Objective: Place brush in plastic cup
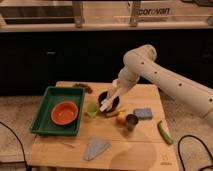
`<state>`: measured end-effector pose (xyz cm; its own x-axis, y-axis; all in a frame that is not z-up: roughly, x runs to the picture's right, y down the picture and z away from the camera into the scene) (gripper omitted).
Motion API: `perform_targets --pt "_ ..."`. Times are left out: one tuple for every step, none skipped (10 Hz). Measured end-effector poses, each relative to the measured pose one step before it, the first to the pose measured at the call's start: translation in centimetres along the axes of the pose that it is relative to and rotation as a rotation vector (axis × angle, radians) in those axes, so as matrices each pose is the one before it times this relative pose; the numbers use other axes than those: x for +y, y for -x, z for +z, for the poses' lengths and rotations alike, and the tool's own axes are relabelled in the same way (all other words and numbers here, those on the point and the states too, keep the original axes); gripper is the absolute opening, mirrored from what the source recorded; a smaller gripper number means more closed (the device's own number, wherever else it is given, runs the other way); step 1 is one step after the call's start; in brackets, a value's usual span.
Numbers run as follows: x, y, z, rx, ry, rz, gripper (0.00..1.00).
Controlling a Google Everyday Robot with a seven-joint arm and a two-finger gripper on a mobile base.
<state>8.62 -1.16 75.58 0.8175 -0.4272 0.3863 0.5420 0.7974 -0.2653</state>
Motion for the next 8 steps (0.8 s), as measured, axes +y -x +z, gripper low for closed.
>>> perform_targets --pt "-0.196 -0.032 0.019 -0.00007 -0.0053 -0.00365 0.03" --pt "0.094 -0.312 -0.022 0.00439 -0.00296 -0.00211 0.03" --pt "-0.117 0.098 -0.137 -0.0134 -0.00298 -0.00747 0.03" --pt "-0.216 0.268 -0.218 -0.0243 -0.00037 -0.01699 0.03" --pt "-0.273 0.291 -0.286 -0.03493 -0.00235 -0.0198 0.03" --pt "-0.177 0.208 -0.158 -0.03568 -0.00175 -0.0153 0.03" --pt "-0.51 0.554 0.096 -0.04834 0.00005 -0.02248 0.03" --pt "-0.573 0.576 0.352 -0.03412 -0.00009 -0.01908 0.03"
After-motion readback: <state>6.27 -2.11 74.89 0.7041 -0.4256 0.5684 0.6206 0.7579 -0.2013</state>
